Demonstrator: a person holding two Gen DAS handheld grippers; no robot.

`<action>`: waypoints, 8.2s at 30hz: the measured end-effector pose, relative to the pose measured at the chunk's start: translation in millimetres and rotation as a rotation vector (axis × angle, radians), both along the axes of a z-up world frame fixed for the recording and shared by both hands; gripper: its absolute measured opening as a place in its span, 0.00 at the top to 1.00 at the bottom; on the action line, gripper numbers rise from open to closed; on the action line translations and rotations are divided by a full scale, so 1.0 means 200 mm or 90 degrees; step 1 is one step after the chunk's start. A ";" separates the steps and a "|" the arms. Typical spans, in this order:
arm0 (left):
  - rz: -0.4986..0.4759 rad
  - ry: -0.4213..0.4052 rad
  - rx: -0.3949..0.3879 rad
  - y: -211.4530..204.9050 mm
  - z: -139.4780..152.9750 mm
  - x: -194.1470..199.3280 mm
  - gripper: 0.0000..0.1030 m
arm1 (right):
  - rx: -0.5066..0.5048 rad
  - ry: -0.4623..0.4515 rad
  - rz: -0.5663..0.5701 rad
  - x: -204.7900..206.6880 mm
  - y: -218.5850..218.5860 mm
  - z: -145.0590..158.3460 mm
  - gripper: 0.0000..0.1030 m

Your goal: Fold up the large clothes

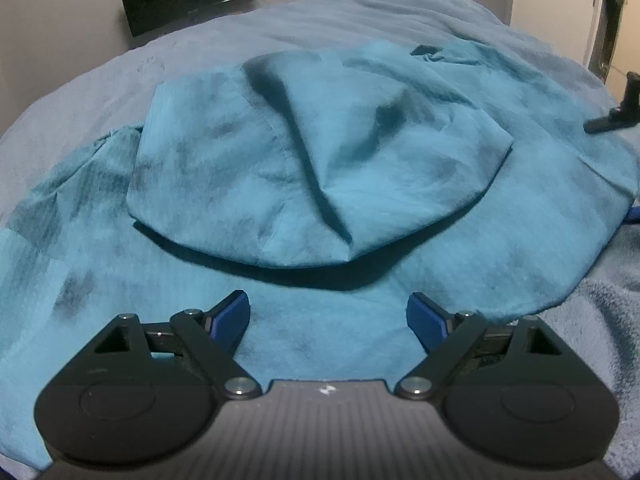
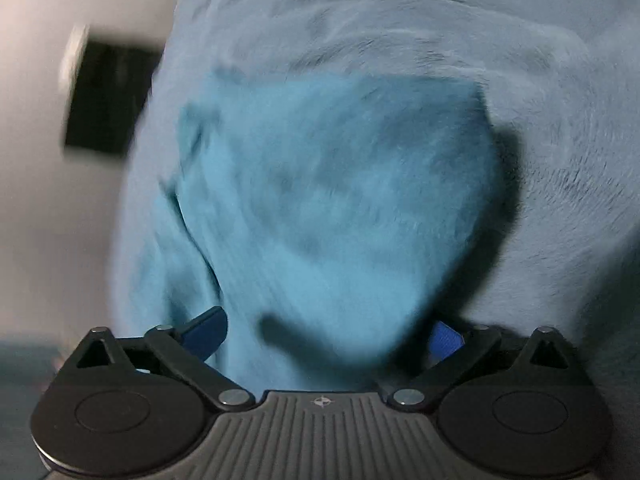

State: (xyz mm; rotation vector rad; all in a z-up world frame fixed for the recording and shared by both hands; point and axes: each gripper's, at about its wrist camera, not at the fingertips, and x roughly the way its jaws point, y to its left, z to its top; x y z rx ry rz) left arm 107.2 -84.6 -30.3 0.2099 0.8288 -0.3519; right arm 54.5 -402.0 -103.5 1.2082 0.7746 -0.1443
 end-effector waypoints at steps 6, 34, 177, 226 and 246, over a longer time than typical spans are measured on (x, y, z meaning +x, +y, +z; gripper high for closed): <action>-0.012 -0.065 -0.097 0.07 0.10 -0.06 0.16 | 0.004 -0.160 -0.114 -0.10 0.05 0.01 0.16; 0.024 -0.069 0.104 -0.25 -0.06 0.20 0.17 | -0.405 -0.314 0.056 0.04 0.54 0.32 0.89; 0.121 0.143 -0.343 1.07 0.14 0.17 0.94 | -0.564 -0.281 0.399 1.23 1.54 0.40 0.65; 0.108 0.165 -0.329 1.03 0.11 0.23 0.90 | -0.093 -0.203 0.480 1.21 0.93 0.04 0.00; 0.142 0.078 -0.333 0.76 0.09 0.40 0.80 | -0.235 -0.329 0.454 1.28 0.89 0.46 0.42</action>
